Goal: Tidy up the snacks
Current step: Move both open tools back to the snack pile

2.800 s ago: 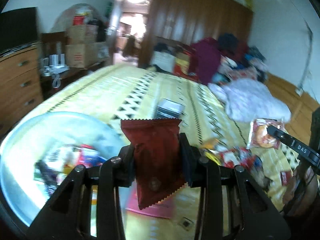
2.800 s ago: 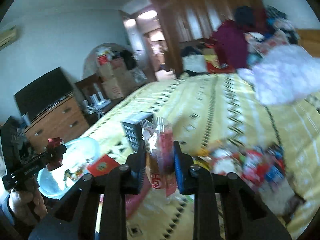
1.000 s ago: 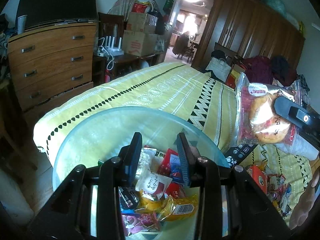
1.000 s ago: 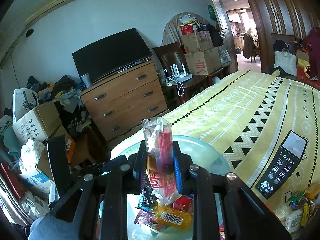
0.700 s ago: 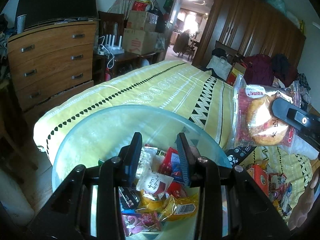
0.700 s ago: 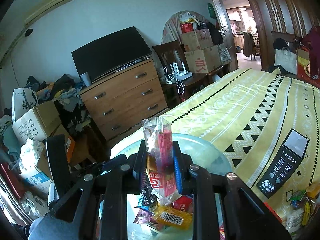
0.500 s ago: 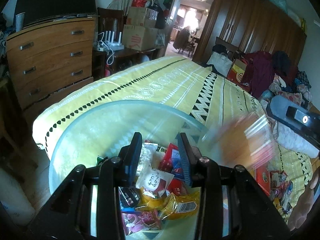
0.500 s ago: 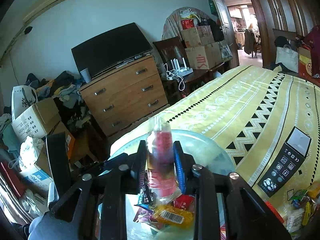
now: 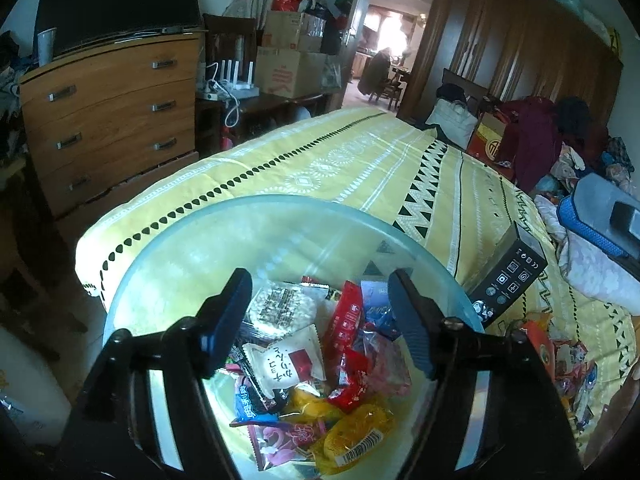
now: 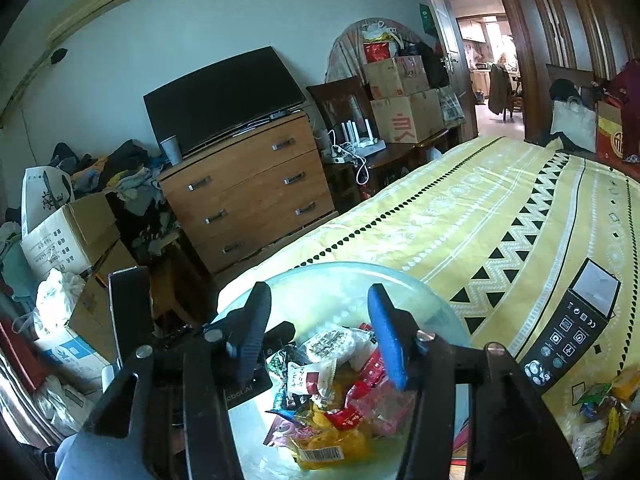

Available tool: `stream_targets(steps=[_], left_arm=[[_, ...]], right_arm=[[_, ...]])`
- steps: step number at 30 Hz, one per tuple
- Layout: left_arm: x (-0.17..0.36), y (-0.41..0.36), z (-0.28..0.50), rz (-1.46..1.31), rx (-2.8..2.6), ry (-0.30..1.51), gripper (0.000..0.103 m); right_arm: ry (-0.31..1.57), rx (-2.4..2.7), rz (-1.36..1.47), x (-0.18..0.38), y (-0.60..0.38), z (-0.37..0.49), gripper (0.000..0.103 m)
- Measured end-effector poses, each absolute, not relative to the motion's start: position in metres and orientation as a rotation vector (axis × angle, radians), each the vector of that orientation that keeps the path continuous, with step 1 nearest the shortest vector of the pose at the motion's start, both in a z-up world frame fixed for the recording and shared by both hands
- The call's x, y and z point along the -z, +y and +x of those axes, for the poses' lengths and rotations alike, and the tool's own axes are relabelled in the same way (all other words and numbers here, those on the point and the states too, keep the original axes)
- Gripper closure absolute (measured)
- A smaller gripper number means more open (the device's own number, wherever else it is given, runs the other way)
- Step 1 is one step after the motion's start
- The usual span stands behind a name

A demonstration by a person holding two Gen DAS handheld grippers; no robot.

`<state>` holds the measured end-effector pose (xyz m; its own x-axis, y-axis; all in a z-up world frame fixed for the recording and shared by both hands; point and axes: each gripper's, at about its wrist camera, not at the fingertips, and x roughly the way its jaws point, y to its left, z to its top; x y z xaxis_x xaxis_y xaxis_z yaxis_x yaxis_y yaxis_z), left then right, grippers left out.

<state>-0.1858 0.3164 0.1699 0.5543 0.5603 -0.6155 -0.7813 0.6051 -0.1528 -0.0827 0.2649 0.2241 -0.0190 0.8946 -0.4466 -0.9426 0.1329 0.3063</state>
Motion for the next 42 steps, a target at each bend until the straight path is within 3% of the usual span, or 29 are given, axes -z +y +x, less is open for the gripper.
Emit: stream_targets(steps=[6,10,13,16,28,35,42], left_arm=[[-0.169,0.316,-0.185,-0.444,-0.842,0.563,0.023],[-0.171,0.311,-0.185,-0.441,-0.858,0.558,0.016],[-0.174,0.305,-0.184,-0.435,-0.864,0.556,0.002],[-0.178,0.297,-0.181,-0.424,-0.870,0.551,0.000],[-0.204,0.187,-0.141,-0.217,-0.671,0.307,0.000],[-0.187,0.104,-0.094,-0.133,-0.453,0.297,0.000],[-0.096,0.047,-0.037,-0.102,-0.315,0.548,0.000]], right_arm=[[0.606,-1.435,-0.086,-0.223,0.260,-0.081,0.014],[0.591,-1.421,-0.088,-0.224,0.254,-0.080,0.011],[0.576,-1.405,-0.077,-0.227,0.244,-0.080,0.005],[0.551,-1.380,-0.070,-0.231,0.231,-0.079,0.001],[0.233,-1.035,-0.105,-0.226,0.066,-0.069,0.000],[0.304,-0.744,-0.101,-0.164,-0.043,-0.033,0.000],[0.508,-0.552,-0.134,-0.065,-0.124,0.003,0.000]])
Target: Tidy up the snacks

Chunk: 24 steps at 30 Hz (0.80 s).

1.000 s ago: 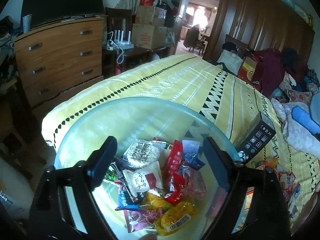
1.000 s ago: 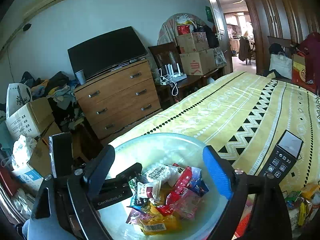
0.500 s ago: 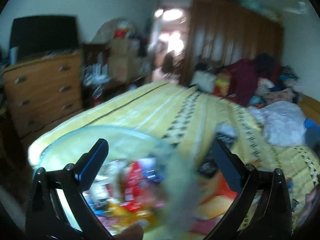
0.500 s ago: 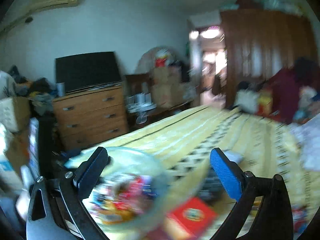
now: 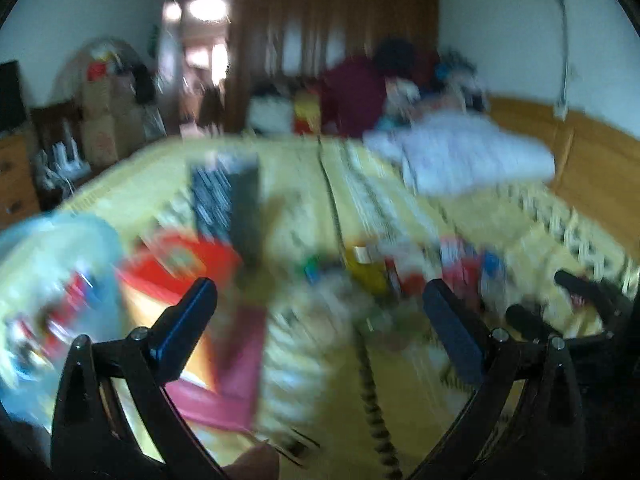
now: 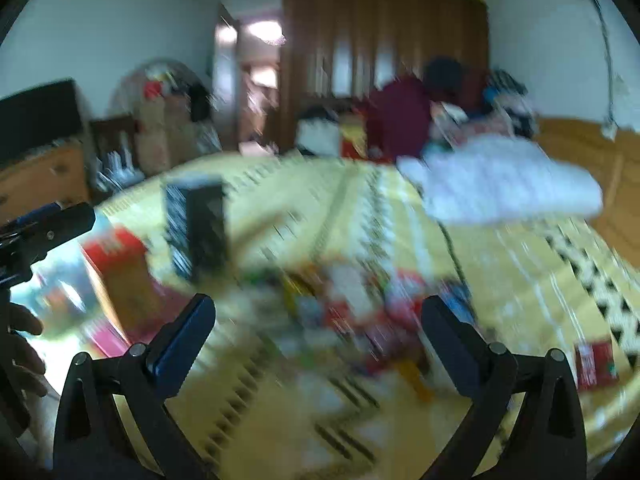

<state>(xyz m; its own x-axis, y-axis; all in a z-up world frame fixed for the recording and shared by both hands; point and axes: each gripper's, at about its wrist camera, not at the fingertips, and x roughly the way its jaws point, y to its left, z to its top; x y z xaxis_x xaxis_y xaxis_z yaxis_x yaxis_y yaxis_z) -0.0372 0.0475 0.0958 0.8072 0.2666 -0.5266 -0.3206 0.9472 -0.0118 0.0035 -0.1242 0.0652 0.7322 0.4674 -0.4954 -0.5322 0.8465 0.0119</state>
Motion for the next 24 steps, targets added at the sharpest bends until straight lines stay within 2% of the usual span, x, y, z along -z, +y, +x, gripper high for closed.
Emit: stream_targets(steps=[4,8,15,18,24], left_arm=[[-0.011,0.037,0.003,-0.111,-0.309,0.791,0.000],[0.040,0.036,0.025,-0.123,-0.355,0.930,0.000],[0.061,0.049,0.057,-0.129,-0.372,0.972,0.000],[0.060,0.046,0.059,-0.118,-0.395,0.969,0.000],[0.067,0.043,0.060,-0.119,-0.400,0.964,0.000]], right_arm=[[0.648,-0.500,-0.152,-0.006,-0.153,0.023,0.000],[0.779,-0.467,-0.125,0.045,-0.172,0.038,0.000],[0.844,-0.443,-0.103,0.080,-0.166,0.080,0.000],[0.975,-0.429,-0.164,0.106,-0.150,0.098,0.000],[0.945,-0.460,-0.131,0.108,-0.157,0.101,0.000]])
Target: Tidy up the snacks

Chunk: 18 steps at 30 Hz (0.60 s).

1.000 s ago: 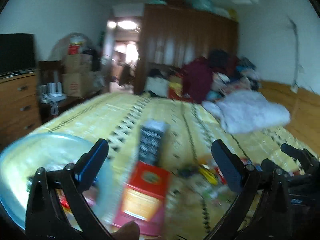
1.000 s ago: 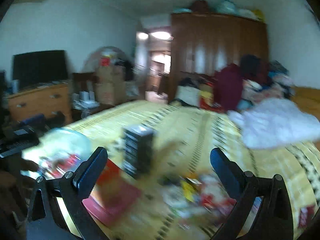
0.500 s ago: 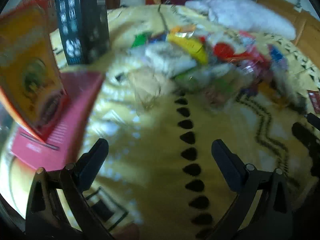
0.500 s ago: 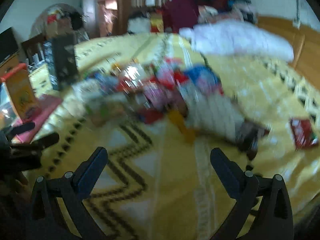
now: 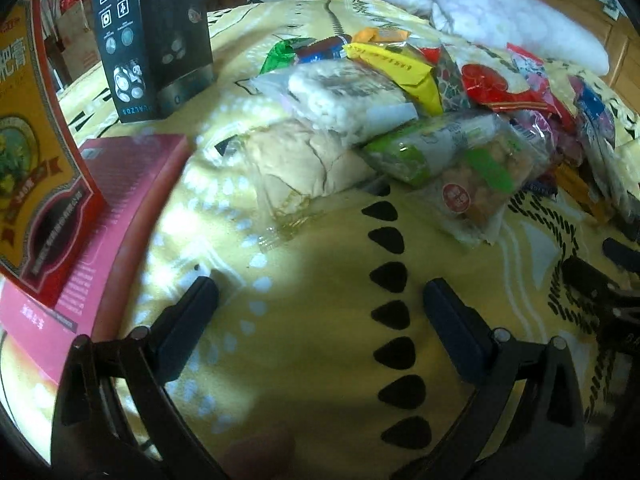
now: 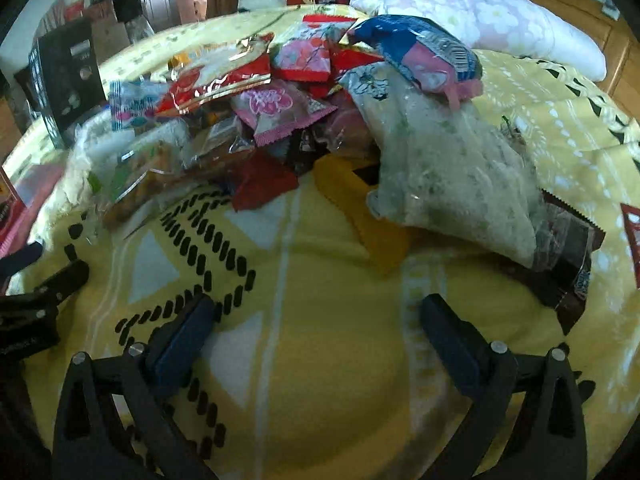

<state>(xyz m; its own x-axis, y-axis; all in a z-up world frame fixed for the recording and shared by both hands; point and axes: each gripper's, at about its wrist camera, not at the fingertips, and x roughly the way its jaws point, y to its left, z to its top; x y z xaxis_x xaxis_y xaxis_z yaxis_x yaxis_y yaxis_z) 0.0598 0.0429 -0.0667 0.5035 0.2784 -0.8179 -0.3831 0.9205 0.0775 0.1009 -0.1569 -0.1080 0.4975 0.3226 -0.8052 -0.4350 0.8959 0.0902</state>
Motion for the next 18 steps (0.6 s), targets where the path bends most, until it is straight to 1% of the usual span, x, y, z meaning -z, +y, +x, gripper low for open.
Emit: stream_targets(steps=[7,18], left_arm=[[0.0699,0.0426,0.0582,-0.114,-0.392,0.940,0.000],[0.0690,0.0430,0.0573,-0.107,-0.395,0.939,0.000]], right_arm=[[0.904,-0.456,-0.143,0.1117,-0.1586,0.1009,0.000],[0.898,-0.462,-0.139,0.1169,-0.1562,0.0998,0.000]])
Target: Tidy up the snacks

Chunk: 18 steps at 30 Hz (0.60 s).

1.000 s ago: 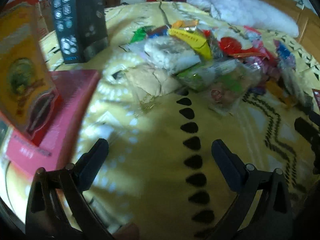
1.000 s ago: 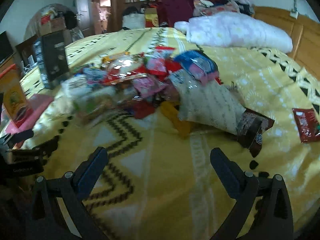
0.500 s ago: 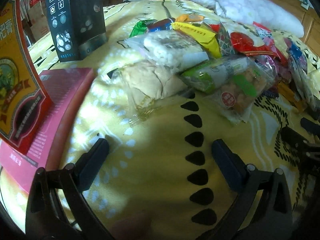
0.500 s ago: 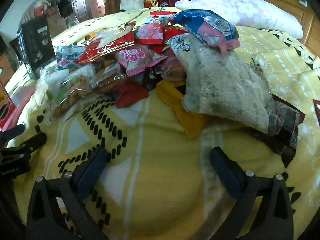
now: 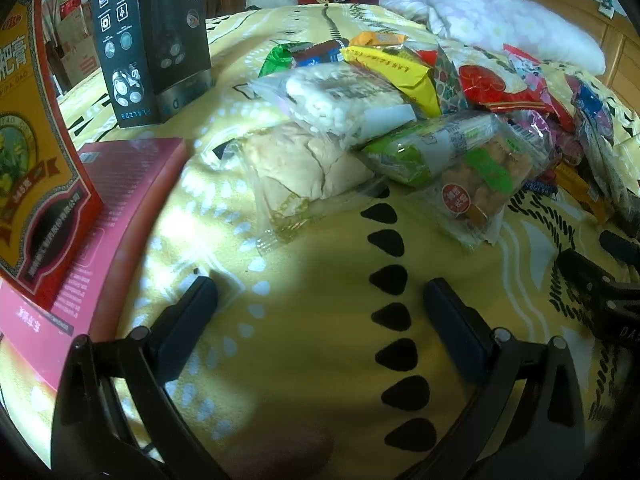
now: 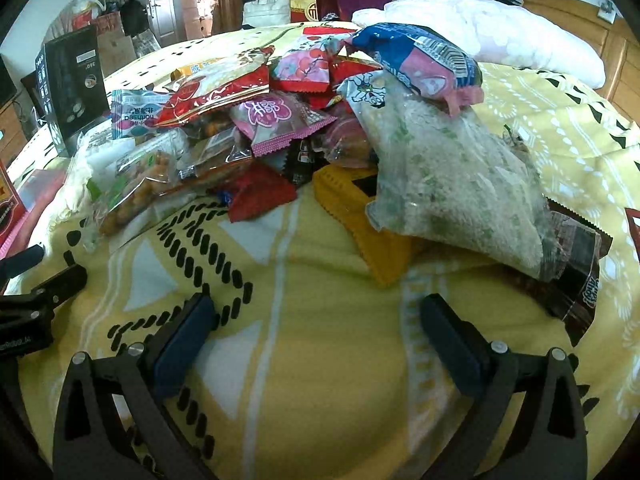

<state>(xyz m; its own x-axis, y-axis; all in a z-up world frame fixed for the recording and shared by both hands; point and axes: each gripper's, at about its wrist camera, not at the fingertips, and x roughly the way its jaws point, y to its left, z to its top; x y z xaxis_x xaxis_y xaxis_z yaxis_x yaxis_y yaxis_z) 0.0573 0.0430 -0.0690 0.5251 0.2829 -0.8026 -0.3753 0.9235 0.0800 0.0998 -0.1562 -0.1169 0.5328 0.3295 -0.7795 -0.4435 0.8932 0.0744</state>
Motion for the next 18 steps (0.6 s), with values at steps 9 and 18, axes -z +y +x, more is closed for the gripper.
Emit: stream_targets(steps=[9,18], left_arm=[[0.0697,0.0424,0.0579,-0.103,-0.394,0.941,0.000],[0.0701,0.0417,0.0594,-0.098,-0.395,0.943,0.000]], right_arm=[[0.897,-0.461,-0.141,0.1167,-0.1577,0.1004,0.000],[0.897,-0.459,-0.146,0.1158,-0.1553,0.0990,0.000]])
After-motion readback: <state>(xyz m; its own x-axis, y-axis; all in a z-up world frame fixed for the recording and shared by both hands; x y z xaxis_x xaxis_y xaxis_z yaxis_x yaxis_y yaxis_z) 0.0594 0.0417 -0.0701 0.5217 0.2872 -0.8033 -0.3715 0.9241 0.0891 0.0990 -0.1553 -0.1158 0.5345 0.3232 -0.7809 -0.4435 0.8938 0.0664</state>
